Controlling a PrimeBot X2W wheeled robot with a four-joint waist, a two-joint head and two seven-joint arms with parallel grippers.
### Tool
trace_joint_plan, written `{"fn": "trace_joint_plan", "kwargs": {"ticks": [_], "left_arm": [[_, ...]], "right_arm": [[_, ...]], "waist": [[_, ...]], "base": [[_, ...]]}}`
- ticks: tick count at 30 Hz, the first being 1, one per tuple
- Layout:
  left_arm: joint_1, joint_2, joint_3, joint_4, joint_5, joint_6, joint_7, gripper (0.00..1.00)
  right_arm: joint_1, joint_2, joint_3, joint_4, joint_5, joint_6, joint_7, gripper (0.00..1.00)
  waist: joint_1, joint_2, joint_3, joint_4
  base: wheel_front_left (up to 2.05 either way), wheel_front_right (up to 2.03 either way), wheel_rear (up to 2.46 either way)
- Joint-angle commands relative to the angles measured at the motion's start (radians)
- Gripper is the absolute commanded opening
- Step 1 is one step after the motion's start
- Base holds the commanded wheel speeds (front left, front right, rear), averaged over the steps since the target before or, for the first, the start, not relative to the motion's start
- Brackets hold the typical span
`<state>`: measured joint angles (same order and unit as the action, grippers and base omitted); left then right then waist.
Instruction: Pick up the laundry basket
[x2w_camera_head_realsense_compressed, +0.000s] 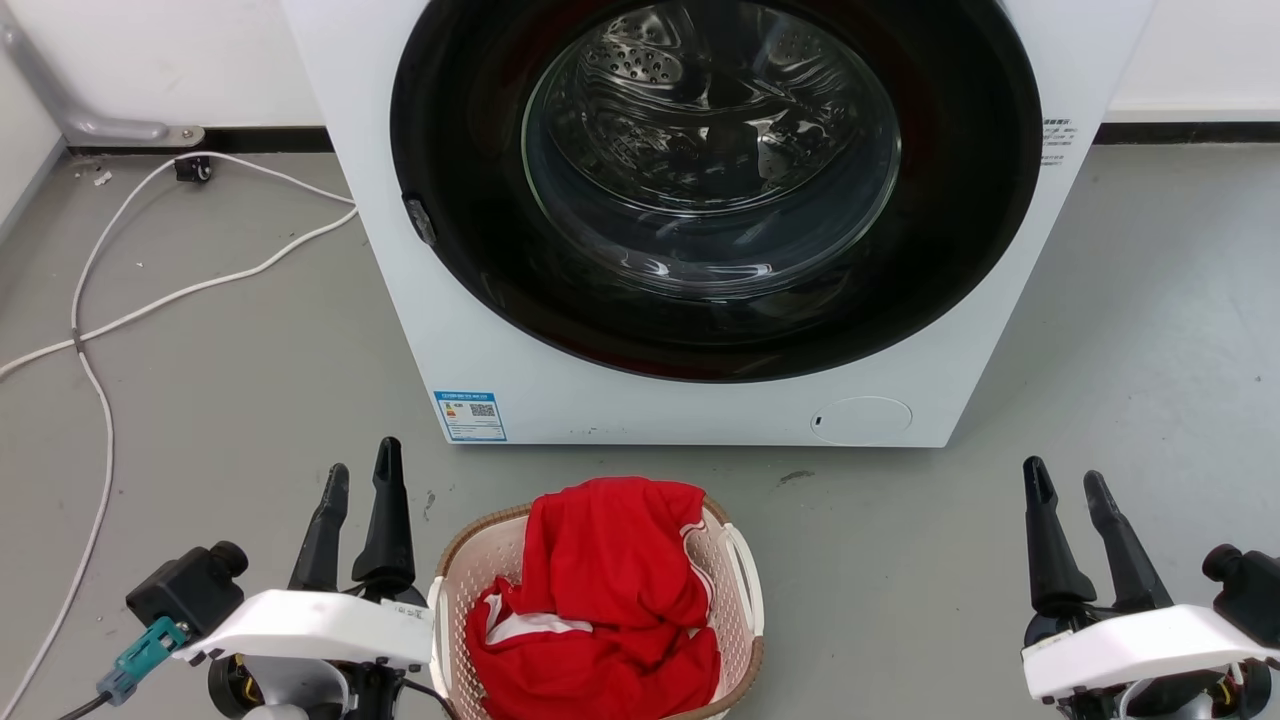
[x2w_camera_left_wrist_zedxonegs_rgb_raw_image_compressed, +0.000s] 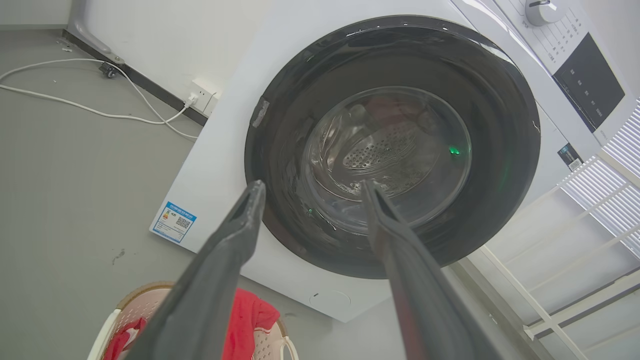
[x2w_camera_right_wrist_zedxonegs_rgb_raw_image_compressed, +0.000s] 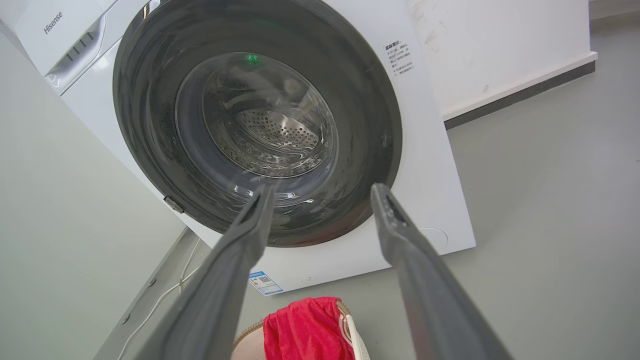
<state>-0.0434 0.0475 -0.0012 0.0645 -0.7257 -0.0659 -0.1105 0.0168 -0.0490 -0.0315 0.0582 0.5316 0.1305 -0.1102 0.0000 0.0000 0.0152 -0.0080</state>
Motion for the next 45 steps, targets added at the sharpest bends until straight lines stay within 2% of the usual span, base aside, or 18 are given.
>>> {"fn": "trace_joint_plan", "kwargs": {"ticks": [1, 14, 45], "left_arm": [[0.004, 0.003, -0.005, -0.020, 0.035, 0.000, -0.012, 1.00], [0.015, 0.003, -0.017, -0.039, 0.172, 0.004, -0.046, 1.00], [0.041, 0.004, -0.041, -0.081, 0.453, 0.024, -0.117, 1.00]], "right_arm": [[0.000, -0.003, 0.004, -0.023, -0.039, 0.000, -0.011, 1.00], [0.021, -0.003, 0.020, -0.050, -0.205, 0.000, -0.047, 1.00], [0.058, -0.002, 0.046, -0.099, -0.521, 0.000, -0.117, 1.00]], "waist": [[0.0000, 0.0000, 0.000, 0.000], [0.0000, 0.0000, 0.004, 0.000], [0.0000, 0.0000, 0.012, -0.005]], "base": [[0.00, 0.00, 0.00], [0.00, 0.00, 0.00], [0.00, 0.00, 0.00]]}}
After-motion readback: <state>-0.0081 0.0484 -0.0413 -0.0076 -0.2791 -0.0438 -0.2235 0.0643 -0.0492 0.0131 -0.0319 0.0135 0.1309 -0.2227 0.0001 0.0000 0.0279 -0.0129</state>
